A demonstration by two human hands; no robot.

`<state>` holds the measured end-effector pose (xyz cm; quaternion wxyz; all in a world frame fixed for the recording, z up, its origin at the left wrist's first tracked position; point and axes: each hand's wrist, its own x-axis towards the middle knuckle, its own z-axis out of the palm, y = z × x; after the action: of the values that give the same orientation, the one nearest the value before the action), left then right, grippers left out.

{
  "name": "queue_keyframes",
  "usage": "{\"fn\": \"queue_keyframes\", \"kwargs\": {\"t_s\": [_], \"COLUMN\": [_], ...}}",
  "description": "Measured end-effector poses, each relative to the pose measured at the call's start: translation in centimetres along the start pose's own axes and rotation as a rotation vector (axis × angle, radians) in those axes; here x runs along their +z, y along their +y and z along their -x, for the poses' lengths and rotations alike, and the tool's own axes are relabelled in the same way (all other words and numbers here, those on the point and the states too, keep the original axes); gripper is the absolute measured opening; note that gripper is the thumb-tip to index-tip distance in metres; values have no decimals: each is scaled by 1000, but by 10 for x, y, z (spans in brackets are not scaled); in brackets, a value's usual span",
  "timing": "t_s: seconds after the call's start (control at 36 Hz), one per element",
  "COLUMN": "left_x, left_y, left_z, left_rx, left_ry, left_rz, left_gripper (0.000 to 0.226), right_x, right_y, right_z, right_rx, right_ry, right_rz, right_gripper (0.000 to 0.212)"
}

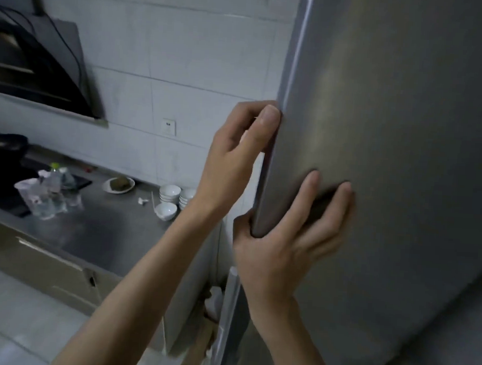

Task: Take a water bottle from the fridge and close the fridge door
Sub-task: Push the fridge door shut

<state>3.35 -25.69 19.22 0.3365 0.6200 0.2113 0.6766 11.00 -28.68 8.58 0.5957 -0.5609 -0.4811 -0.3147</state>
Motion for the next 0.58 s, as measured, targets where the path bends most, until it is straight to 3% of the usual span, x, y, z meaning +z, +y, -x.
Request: {"fn": "queue_keyframes", "kwargs": {"t_s": [0.14, 0.31, 0.42, 0.58], "left_x": [-20, -31, -24, -25], "left_y": [-48, -111, -144, -171], "left_z": [-70, -151, -189, -214], "left_rx": [31, -163, -256, -289], "left_ry": [-4, -127, -188, -259], "left_rz": [-156, -154, -114, -25], "left_gripper": [39, 32, 36, 37], "right_x": [100, 198, 241, 271], "right_y": [10, 32, 50, 64], "right_z": [-6, -26, -37, -41], "right_rx": [-15, 39, 61, 53], "right_ry": [-25, -74, -104, -27], "right_rz": [166, 428, 527, 550], "right_gripper": [97, 109, 119, 113]}}
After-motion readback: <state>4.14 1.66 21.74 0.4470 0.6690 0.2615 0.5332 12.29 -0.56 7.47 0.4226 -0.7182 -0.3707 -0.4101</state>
